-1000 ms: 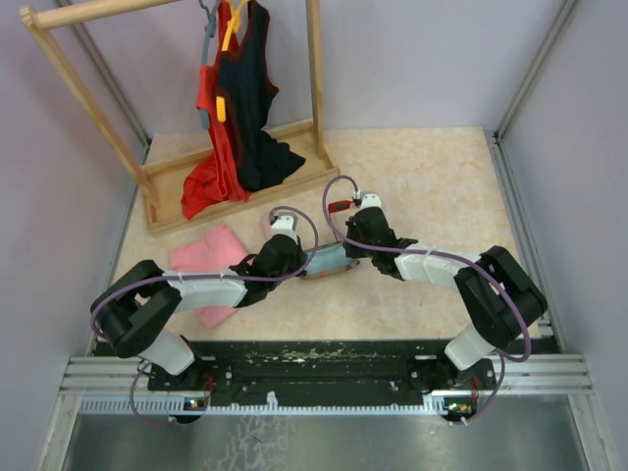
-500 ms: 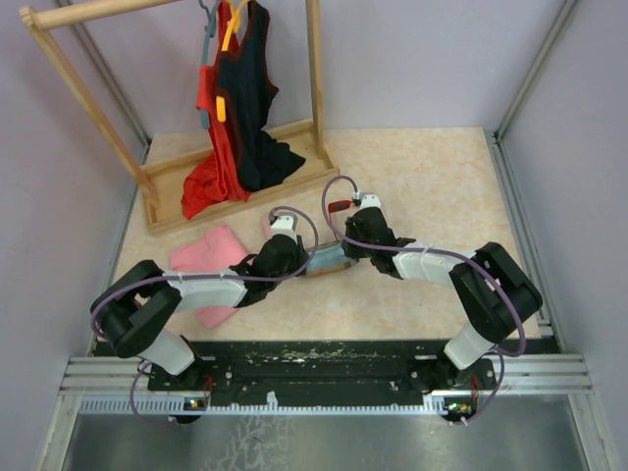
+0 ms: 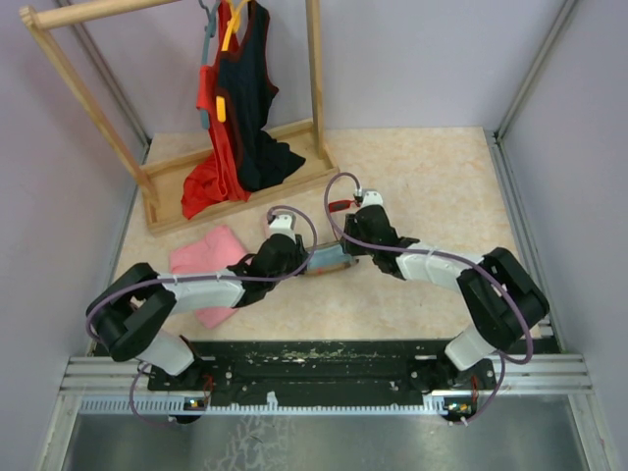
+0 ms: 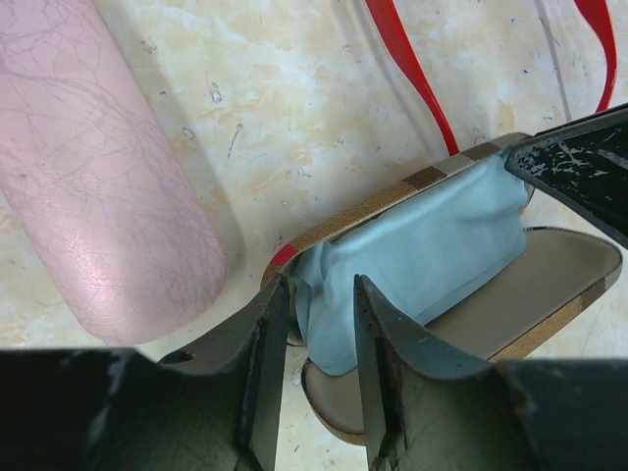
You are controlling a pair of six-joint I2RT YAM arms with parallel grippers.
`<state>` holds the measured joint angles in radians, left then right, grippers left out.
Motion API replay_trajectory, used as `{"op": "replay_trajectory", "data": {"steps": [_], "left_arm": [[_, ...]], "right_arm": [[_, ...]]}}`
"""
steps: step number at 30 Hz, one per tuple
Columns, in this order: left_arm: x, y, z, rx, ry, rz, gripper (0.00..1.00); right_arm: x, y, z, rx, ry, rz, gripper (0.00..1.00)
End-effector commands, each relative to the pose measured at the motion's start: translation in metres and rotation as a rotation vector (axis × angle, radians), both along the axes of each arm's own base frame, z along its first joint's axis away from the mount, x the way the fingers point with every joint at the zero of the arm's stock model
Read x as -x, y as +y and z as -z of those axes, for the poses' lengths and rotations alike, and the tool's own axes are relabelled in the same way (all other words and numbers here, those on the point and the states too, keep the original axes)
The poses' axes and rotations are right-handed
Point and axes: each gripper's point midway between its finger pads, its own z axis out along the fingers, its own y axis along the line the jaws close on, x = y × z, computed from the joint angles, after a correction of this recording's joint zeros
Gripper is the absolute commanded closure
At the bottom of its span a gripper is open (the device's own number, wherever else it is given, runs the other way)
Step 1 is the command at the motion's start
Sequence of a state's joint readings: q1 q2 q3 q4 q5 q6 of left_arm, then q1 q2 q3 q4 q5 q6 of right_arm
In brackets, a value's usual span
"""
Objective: Organize the sunglasses
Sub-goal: Place the glasses cleaning cloth in the sunglasses case.
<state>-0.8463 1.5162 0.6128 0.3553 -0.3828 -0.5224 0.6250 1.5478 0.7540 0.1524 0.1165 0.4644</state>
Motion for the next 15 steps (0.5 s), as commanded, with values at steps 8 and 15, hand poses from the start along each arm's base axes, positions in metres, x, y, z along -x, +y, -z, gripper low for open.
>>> {"op": "replay_trajectory", "data": {"steps": [8, 15], "left_arm": [[0.001, 0.003, -0.019, 0.026, -0.025, -0.001, 0.56], [0.004, 0.007, -0.027, 0.027, -0.041, 0.012, 0.52]], "right_arm": [[-0.003, -0.006, -0.046, -0.045, -0.112, 0.006, 0.66], [0.002, -0.017, -0.049, 0.019, -0.117, -0.007, 0.64]]}}
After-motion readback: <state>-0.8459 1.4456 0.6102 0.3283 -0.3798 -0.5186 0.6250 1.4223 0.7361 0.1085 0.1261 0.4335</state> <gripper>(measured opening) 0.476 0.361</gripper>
